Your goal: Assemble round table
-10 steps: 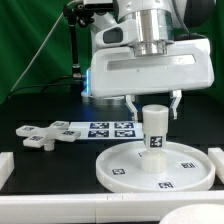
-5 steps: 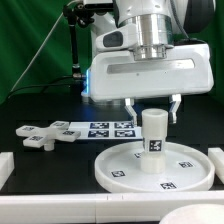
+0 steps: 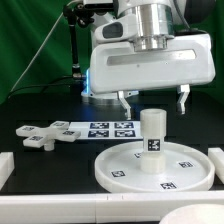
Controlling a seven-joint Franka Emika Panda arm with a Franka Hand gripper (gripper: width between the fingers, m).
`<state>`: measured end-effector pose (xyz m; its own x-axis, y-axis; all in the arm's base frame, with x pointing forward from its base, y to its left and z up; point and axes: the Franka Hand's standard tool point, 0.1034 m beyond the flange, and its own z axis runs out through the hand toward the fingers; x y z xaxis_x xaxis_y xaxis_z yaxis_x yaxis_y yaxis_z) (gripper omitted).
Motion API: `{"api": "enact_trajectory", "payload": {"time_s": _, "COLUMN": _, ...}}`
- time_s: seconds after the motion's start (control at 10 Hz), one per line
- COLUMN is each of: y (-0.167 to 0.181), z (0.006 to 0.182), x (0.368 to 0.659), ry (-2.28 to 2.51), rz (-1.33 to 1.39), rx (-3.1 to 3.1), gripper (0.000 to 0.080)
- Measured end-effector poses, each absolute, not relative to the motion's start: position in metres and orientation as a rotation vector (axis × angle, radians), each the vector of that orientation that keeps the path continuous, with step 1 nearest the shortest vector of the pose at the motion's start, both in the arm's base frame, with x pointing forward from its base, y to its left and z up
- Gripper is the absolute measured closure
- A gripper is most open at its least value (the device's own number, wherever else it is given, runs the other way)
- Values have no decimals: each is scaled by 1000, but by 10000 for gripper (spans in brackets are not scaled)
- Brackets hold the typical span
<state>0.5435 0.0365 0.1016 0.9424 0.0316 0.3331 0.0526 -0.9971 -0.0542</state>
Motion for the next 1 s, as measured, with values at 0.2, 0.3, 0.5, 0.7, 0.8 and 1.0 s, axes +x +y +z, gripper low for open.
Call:
{"api": "enact_trajectory", "payload": {"time_s": 0.2, "y": 36, "z": 103, "x": 543, "ry": -65, "rz": -512, "rx": -3034, "gripper": 151}}
{"api": "enact_trajectory", "payload": {"time_s": 0.3, "y": 36, "z": 103, "x": 543, "ry": -64, "rz": -511, "rx": -3034, "gripper": 150}}
{"api": "enact_trajectory", "payload": {"time_s": 0.5, "y": 37, "z": 100, "x": 542, "ry": -77, "rz": -470, "rx": -3033, "gripper": 150}}
{"api": "enact_trajectory", "payload": {"time_s": 0.7, "y": 34, "z": 92, "x": 537, "ry": -87, "rz": -355, "rx": -3031, "gripper": 150}}
{"api": "enact_trajectory", "payload": {"time_s": 0.8, "y": 37, "z": 92, "x": 537, "ry": -118, "rz": -209, "rx": -3018, "gripper": 150}}
{"api": "enact_trajectory", "payload": {"time_s": 1.0, "y": 32, "z": 93, "x": 543, "ry": -171, "rz": -79, "rx": -3017, "gripper": 150}}
